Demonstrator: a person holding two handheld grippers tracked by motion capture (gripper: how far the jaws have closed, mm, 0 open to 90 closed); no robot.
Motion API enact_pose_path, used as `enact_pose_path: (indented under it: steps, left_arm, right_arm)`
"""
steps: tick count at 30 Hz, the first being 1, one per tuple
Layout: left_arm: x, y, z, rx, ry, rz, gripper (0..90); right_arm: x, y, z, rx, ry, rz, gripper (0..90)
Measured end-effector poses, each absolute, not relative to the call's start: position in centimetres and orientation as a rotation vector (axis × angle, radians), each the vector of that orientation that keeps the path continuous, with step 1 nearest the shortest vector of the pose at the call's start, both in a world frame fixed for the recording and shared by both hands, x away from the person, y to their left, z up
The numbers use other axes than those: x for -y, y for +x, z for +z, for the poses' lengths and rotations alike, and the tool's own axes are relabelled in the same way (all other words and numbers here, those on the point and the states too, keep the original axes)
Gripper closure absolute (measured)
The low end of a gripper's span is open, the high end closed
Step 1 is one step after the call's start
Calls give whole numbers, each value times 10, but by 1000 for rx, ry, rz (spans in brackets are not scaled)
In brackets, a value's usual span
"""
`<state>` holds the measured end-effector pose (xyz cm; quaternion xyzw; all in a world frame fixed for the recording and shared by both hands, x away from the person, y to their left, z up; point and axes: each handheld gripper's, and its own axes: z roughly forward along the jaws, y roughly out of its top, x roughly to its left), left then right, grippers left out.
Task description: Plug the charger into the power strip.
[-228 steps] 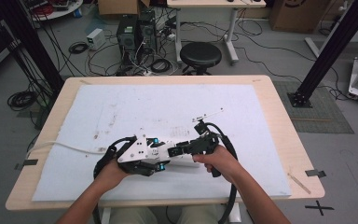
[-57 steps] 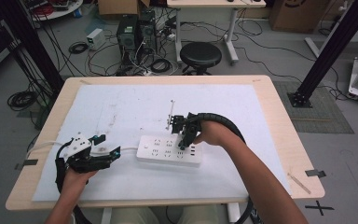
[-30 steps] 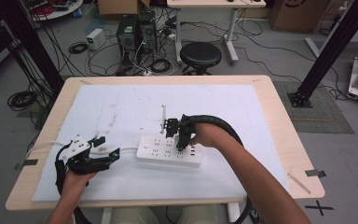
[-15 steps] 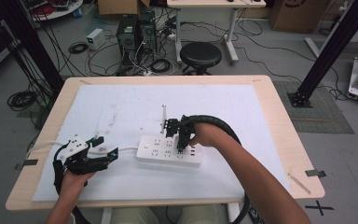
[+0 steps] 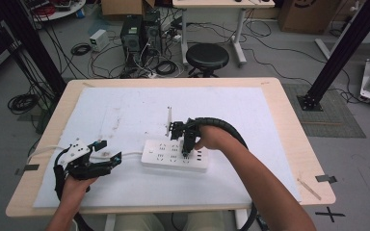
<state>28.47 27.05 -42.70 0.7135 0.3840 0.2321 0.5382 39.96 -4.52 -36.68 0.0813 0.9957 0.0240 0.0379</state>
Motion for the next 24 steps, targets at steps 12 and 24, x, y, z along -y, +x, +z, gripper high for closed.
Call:
enact_pose_path:
  steps: [12, 24]
  left_arm:
    - [-272, 283, -427, -917, 1675, 540, 219]
    - [-266, 285, -427, -909, 1688, 529, 218]
  right_arm:
    - [71, 397, -362, -2980, 456, 493, 386]
    - [129, 382, -359, -2761, 807, 885, 214]
